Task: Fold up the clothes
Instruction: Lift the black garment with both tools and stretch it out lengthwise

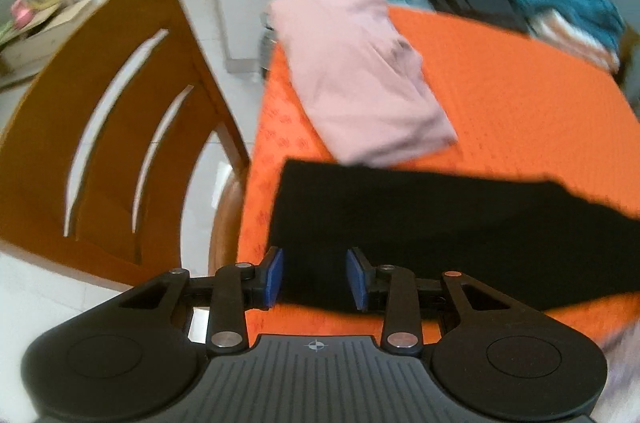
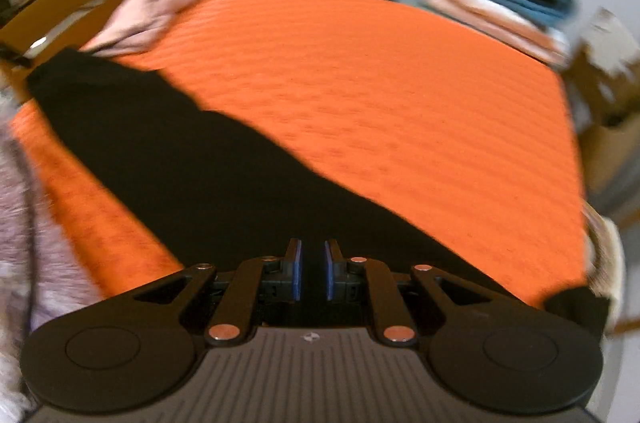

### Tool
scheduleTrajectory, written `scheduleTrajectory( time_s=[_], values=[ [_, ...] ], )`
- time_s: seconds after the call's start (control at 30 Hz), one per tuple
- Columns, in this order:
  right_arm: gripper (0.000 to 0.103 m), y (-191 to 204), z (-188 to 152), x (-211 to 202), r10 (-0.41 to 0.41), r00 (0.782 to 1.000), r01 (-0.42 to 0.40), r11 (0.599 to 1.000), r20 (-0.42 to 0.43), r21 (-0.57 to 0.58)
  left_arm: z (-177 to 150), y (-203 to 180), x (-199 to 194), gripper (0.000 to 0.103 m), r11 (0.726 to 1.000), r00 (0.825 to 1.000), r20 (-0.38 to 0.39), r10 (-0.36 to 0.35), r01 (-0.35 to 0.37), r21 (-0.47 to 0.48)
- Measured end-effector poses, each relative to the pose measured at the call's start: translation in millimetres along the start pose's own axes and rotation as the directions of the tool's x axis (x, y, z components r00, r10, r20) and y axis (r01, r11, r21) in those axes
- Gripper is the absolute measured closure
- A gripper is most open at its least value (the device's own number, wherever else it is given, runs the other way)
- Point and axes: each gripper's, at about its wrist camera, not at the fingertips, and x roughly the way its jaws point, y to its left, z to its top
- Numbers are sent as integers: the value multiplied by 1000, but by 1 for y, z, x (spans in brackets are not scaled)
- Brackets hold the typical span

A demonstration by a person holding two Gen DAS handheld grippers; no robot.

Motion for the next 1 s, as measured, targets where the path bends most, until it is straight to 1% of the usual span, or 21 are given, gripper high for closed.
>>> scheduleTrajectory(
  time_s=[0.1,0.17,0.27,0.33,0.37,0.4,0.5,0.53,0.57,0.6,0.63,0.67,0.7,0.77,0.8,0.83,0.87,0.9,0.93,0.97,1.0],
  values=[
    [89,16,9,6,60,998,-61,995,-11,-76,-11,-10,8,65,992,1000,-24,2,1,127],
    [89,25,12,11,87,996,-90,987,-27,-130,-18,-21,14,65,974,999,-33,5,3,227],
    [87,38,16,17,124,990,-135,970,-64,-204,-26,-39,20,65,929,999,-36,-11,24,369],
    [80,47,18,21,132,987,-152,955,-93,-255,-28,-49,23,64,895,999,-34,-25,37,444],
    [77,51,18,22,137,985,-162,947,-107,-277,-29,-53,24,64,878,999,-33,-33,45,477],
    [77,53,18,22,146,982,-176,939,-121,-295,-30,-56,25,64,861,999,-35,-38,51,506],
    [77,61,18,25,166,975,-207,923,-149,-326,-31,-65,28,64,814,998,-48,-45,64,578],
    [75,63,17,26,172,972,-216,918,-158,-332,-32,-67,29,64,799,997,-52,-49,71,597],
    [71,65,16,26,173,971,-220,915,-163,-337,-32,-69,30,64,784,997,-57,-52,76,616],
    [69,66,15,26,173,971,-221,914,-167,-341,-34,-70,32,64,770,997,-62,-50,78,633],
    [69,66,14,27,174,970,-224,913,-171,-342,-35,-72,33,64,756,997,-66,-48,80,650],
    [69,66,13,28,175,969,-226,913,-174,-341,-36,-73,34,63,745,997,-67,-47,79,663],
    [69,65,13,30,176,968,-227,914,-177,-337,-36,-73,34,63,741,997,-60,-46,75,668],
    [70,63,12,31,180,968,-229,917,-173,-326,-37,-73,34,58,733,998,-47,-45,65,677],
    [76,62,12,31,182,969,-227,920,-165,-321,-37,-73,34,58,729,998,-41,-45,60,682],
    [81,61,12,30,184,970,-226,923,-157,-312,-38,-73,34,63,725,998,-34,-44,56,687],
    [95,60,13,30,181,972,-220,927,-150,-305,-38,-73,34,80,721,999,-28,-44,51,692],
    [101,59,14,31,174,974,-210,930,-142,-301,-38,-73,33,88,716,999,-21,-48,49,696],
    [102,57,16,30,166,977,-199,933,-132,-299,-37,-74,30,95,714,998,-10,-63,52,698],
    [102,56,17,28,157,981,-186,936,-118,-300,-36,-74,24,98,716,997,4,-83,56,696],
    [102,54,19,26,147,984,-172,938,-104,-301,-34,-73,19,98,719,995,18,-100,60,692]
  ],
)
